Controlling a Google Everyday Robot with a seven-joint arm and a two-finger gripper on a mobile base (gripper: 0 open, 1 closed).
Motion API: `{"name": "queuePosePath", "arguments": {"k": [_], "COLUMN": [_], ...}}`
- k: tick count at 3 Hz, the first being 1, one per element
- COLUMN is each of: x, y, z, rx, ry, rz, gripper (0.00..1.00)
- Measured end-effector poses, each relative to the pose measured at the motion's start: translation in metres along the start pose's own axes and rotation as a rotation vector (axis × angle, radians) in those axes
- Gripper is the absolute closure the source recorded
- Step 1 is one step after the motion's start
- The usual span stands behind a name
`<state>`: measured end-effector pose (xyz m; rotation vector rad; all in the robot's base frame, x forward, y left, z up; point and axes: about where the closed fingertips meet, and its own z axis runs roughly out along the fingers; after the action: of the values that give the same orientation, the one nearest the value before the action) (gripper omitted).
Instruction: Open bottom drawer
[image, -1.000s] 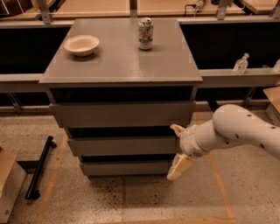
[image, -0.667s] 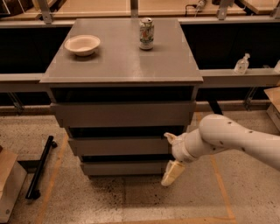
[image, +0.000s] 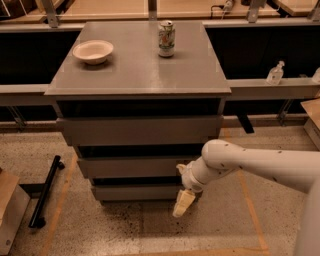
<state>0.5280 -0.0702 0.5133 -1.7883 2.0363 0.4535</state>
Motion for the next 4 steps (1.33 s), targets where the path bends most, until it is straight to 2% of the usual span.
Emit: {"name": "queuePosePath", "arguments": {"k": [2,3,4], "x": [0.015,0.032,0.078], "y": [0.003,-0.011,-0.047], "z": [0.021,0.045,0.092], "rx": [-0.007,-0.006,-0.013], "ry": [-0.026,-0.041,-0.009], "rz": [0.041,0.067,0.146], "gripper": [0.00,0.00,0.00]}}
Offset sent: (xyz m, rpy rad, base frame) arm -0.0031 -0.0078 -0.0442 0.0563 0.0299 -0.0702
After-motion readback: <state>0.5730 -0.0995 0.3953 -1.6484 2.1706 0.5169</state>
